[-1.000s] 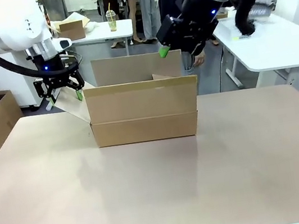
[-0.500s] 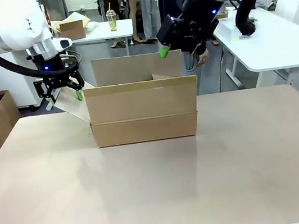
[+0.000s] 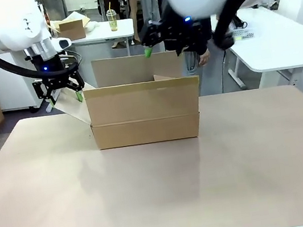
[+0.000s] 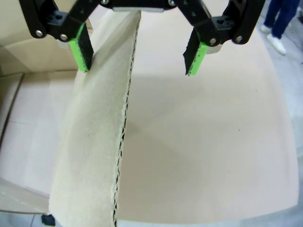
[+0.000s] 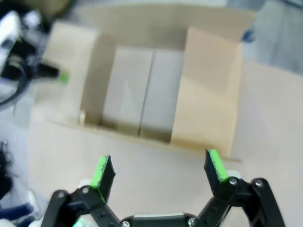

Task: Pack the gift set into the box.
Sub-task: Place both hands on the side flaps of the Package Box and spread them outward.

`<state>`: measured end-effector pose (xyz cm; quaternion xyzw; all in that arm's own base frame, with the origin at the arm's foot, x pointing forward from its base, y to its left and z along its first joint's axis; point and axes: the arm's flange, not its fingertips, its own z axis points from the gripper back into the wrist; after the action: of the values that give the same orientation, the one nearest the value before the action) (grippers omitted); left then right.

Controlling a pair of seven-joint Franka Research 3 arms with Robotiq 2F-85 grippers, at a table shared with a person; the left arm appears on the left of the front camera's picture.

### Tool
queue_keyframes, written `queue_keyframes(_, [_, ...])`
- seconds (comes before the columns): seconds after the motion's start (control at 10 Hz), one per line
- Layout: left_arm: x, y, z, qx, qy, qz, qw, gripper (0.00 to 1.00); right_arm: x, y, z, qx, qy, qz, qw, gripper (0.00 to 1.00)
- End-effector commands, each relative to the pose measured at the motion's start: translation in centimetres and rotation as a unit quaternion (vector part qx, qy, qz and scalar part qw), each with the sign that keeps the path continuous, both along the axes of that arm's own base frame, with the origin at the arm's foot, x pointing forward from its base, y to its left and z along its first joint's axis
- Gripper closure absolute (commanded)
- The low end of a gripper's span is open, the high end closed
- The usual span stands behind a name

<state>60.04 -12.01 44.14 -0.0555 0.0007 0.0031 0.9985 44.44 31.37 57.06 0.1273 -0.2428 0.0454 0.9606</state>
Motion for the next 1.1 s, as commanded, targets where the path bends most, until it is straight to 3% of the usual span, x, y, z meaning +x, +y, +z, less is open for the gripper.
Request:
queue_keyframes(0.0, [0.0, 0.2, 0.1, 0.009, -0.003, 0.008, 1.0, 0.0, 4.3, 5.8, -0.8, -0.056, 0.01, -0.1, 0.993, 0.0])
queue_keyframes(0.1, [0.0, 0.2, 0.1, 0.009, -0.003, 0.008, 1.0, 0.0, 5.0, 6.7, -1.7, -0.064, 0.022, -0.083, 0.994, 0.0])
queue_keyframes(0.2, [0.0, 0.2, 0.1, 0.009, -0.003, 0.008, 1.0, 0.0, 5.4, 6.2, -1.7, -0.064, 0.011, -0.114, 0.991, 0.0])
queue_keyframes(0.3, [0.0, 0.2, 0.1, 0.009, -0.003, 0.008, 1.0, 0.0, 2.3, 2.8, -2.1, -0.034, -0.006, -0.069, 0.997, 0.0])
queue_keyframes(0.4, [0.0, 0.2, 0.1, 0.009, -0.003, 0.008, 1.0, 0.0, 2.3, 2.8, -2.1, -0.034, -0.006, -0.069, 0.997, 0.0])
queue_keyframes(0.6, [0.0, 0.2, 0.1, 0.009, -0.003, 0.008, 1.0, 0.0, 5.4, 3.8, -3.8, -0.067, 0.011, -0.119, 0.991, 0.0])
queue_keyframes(0.7, [0.0, 0.2, 0.1, 0.009, -0.003, 0.008, 1.0, 0.0, 7.9, 3.8, -4.6, -0.073, 0.026, -0.109, 0.991, 0.0])
queue_keyframes(0.9, [0.0, 0.2, 0.1, 0.009, -0.003, 0.008, 1.0, 0.0, 11.6, 4.2, -4.7, -0.092, 0.015, -0.081, 0.992, 0.0])
queue_keyframes(1.0, [0.0, 0.2, 0.1, 0.009, -0.003, 0.008, 1.0, 0.0, 12.7, 4.8, -5.2, -0.107, 0.035, -0.071, 0.991, 0.0])
